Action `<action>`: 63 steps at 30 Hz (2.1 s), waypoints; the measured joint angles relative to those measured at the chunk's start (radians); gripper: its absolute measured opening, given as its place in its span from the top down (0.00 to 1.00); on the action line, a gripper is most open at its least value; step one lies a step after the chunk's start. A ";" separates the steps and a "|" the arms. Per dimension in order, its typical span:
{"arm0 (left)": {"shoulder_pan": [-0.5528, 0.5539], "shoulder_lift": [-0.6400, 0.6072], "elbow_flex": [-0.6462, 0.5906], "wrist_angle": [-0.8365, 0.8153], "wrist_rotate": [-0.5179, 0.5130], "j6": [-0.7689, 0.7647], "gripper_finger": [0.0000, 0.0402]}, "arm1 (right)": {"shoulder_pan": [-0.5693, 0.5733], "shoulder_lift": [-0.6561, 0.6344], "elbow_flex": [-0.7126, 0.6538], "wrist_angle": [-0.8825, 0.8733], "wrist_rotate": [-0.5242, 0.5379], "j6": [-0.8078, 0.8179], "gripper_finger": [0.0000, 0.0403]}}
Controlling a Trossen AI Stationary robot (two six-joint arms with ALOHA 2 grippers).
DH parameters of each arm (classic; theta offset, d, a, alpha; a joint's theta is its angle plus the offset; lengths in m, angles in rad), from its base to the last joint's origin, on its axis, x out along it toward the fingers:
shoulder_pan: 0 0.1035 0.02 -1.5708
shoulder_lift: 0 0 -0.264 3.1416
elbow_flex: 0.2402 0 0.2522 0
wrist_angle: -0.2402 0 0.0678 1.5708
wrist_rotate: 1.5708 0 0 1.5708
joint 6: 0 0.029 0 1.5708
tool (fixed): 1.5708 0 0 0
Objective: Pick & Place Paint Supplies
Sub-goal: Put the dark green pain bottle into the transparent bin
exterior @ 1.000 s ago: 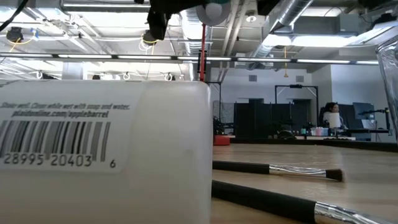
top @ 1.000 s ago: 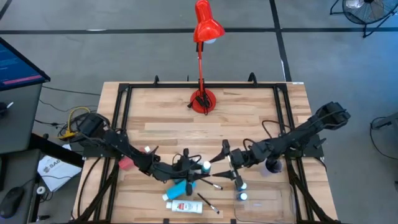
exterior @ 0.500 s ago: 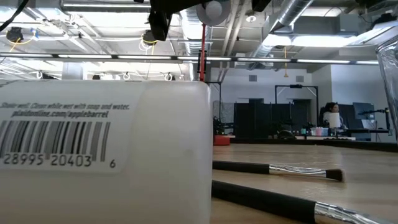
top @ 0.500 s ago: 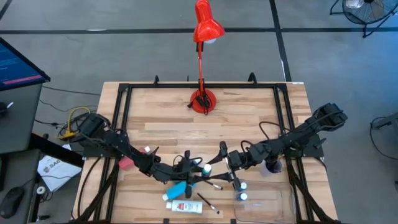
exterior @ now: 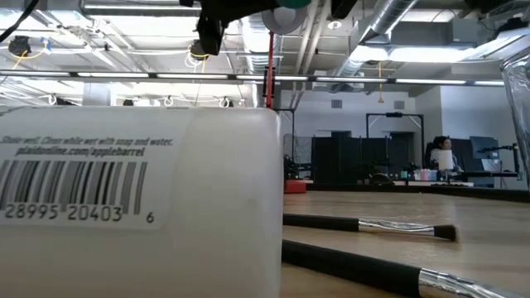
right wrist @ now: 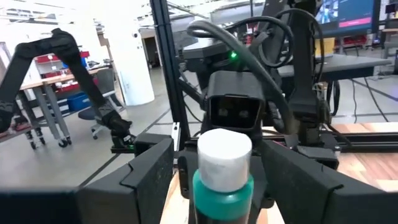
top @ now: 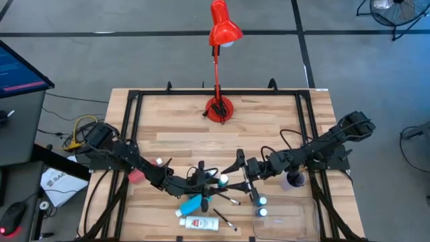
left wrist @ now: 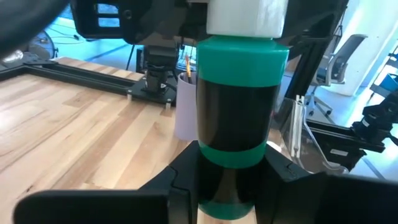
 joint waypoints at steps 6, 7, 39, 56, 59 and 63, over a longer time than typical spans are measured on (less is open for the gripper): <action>0.005 0.000 0.000 0.000 0.000 -0.001 0.83 | -0.003 0.000 0.000 -0.001 0.001 0.000 0.42; 0.005 0.000 0.000 0.000 0.000 -0.002 0.83 | -0.006 0.000 0.000 -0.002 0.001 0.000 0.42; 0.005 -0.002 -0.001 -0.123 0.056 -0.132 0.83 | 0.004 0.010 0.217 -0.637 0.001 -0.021 0.56; 0.006 -0.002 -0.001 -0.151 0.066 -0.155 0.83 | -0.011 0.009 0.217 -0.634 -0.005 0.000 0.54; 0.006 -0.002 -0.001 -0.151 0.064 -0.154 0.83 | -0.011 0.009 0.217 -0.636 -0.008 0.000 0.55; 0.006 -0.002 -0.001 -0.154 0.065 -0.154 0.83 | -0.012 0.009 0.217 -0.636 -0.026 0.000 0.58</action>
